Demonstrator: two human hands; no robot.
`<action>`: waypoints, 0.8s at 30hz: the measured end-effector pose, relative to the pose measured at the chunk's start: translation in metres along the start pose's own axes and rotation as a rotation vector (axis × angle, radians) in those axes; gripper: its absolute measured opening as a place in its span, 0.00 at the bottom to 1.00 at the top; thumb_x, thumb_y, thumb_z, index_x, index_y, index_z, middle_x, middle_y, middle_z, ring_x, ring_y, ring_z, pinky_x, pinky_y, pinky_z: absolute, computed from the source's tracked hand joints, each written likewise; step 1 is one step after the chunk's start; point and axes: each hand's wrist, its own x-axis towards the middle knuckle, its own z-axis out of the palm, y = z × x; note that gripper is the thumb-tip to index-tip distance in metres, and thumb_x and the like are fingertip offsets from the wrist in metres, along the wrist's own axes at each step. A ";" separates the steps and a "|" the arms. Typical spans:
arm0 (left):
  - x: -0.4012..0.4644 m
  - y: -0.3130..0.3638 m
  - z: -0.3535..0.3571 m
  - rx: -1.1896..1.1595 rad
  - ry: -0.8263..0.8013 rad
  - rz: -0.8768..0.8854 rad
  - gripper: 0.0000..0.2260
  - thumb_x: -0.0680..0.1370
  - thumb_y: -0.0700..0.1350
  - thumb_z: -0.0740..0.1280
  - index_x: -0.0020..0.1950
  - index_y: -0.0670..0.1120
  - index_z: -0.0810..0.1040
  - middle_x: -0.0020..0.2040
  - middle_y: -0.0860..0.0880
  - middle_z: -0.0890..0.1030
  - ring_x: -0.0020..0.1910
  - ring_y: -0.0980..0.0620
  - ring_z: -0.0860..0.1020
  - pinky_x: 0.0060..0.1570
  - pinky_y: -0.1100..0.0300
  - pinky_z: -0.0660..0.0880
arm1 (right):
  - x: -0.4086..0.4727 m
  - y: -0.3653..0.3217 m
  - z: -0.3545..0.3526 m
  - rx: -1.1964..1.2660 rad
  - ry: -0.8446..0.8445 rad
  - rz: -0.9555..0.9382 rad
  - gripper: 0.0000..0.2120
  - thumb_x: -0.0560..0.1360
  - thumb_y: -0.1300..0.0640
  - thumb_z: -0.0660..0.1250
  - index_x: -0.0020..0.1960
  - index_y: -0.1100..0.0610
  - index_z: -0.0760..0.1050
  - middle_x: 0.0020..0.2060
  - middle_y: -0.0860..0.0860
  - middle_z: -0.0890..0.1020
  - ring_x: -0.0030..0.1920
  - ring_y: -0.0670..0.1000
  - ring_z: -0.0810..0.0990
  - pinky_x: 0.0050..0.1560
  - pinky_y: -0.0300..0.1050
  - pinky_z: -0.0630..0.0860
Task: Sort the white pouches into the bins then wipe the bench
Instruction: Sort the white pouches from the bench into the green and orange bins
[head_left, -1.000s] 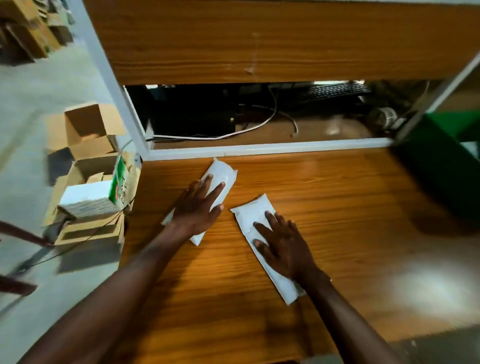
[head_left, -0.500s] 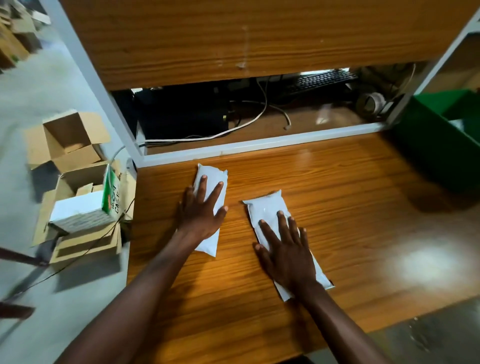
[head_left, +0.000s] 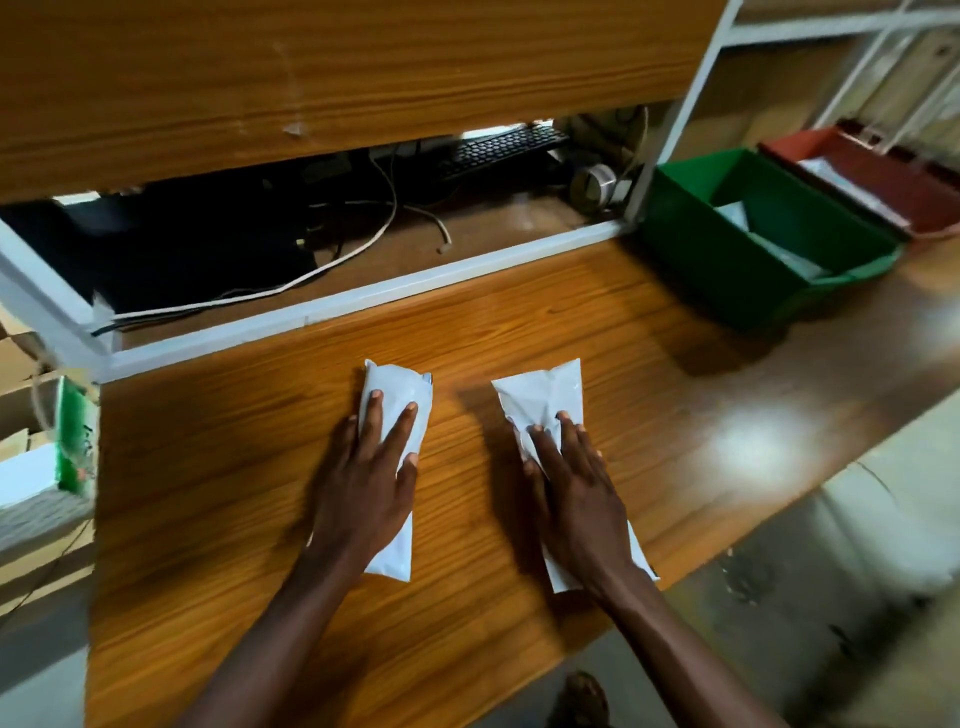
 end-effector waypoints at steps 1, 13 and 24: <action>0.004 0.022 0.004 -0.019 0.009 0.036 0.27 0.81 0.58 0.52 0.80 0.59 0.53 0.82 0.47 0.51 0.77 0.37 0.58 0.66 0.41 0.70 | 0.000 0.015 -0.013 -0.002 0.008 0.030 0.25 0.82 0.40 0.49 0.77 0.45 0.65 0.79 0.53 0.61 0.79 0.56 0.60 0.76 0.55 0.63; 0.068 0.332 0.050 -0.316 0.076 0.275 0.26 0.83 0.57 0.53 0.78 0.67 0.45 0.81 0.55 0.39 0.79 0.52 0.44 0.75 0.48 0.60 | 0.002 0.246 -0.167 0.007 0.187 0.186 0.24 0.83 0.42 0.53 0.77 0.43 0.62 0.81 0.51 0.57 0.80 0.54 0.55 0.76 0.55 0.62; 0.176 0.482 0.055 -0.309 0.135 0.199 0.26 0.83 0.56 0.54 0.80 0.62 0.49 0.82 0.53 0.41 0.78 0.46 0.56 0.70 0.44 0.64 | 0.106 0.360 -0.255 0.032 0.254 0.080 0.24 0.83 0.43 0.53 0.77 0.46 0.64 0.80 0.53 0.61 0.79 0.55 0.58 0.75 0.58 0.63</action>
